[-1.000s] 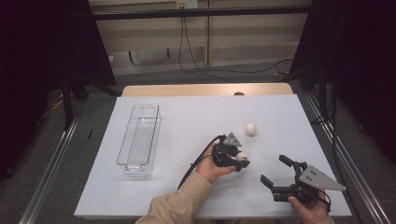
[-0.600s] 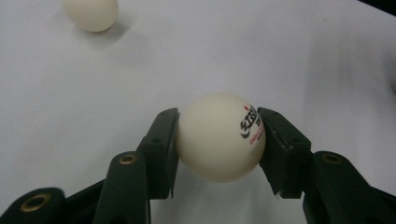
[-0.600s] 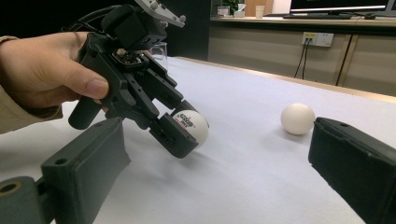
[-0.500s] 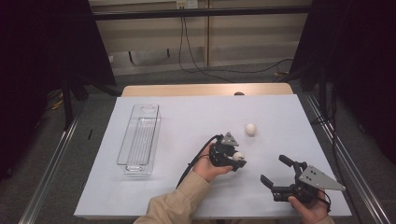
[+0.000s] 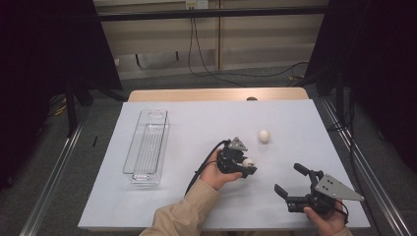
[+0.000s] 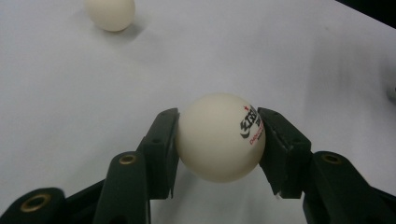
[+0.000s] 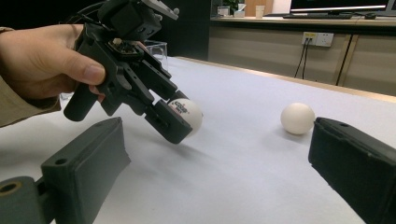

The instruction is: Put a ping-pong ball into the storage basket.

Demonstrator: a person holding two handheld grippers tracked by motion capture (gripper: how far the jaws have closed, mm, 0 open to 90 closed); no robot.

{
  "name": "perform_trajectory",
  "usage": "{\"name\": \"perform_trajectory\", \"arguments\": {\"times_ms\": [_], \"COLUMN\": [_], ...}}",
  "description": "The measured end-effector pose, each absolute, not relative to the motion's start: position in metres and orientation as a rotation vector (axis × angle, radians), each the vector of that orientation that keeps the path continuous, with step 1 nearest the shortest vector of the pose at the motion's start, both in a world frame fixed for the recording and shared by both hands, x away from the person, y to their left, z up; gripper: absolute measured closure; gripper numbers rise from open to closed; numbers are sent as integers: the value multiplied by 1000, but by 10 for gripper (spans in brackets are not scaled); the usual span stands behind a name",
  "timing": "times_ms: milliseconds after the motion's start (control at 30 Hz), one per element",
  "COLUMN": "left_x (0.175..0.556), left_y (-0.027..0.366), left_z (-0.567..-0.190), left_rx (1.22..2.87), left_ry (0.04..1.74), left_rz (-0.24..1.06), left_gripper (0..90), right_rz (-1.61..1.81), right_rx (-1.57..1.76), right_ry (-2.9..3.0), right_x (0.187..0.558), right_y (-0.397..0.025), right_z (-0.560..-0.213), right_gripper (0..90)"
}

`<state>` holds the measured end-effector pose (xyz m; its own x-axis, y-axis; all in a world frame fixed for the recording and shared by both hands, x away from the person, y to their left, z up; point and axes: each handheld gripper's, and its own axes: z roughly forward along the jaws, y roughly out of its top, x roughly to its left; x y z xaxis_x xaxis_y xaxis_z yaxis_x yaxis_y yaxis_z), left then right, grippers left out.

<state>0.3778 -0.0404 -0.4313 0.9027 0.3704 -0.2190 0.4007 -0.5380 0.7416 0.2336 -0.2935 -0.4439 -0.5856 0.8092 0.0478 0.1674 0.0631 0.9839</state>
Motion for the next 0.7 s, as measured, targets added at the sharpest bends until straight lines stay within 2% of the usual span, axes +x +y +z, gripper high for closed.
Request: {"name": "perform_trajectory", "arguments": {"times_ms": [700], "left_x": [385], "left_y": [-21], "left_z": [-423], "left_rx": [2157], "left_ry": [618], "left_rz": [-40], "left_gripper": [509], "right_rz": [1560], "right_rx": [970], "right_ry": [1816], "right_x": [233], "right_y": [-293], "right_z": [-444], "right_gripper": [36]}}
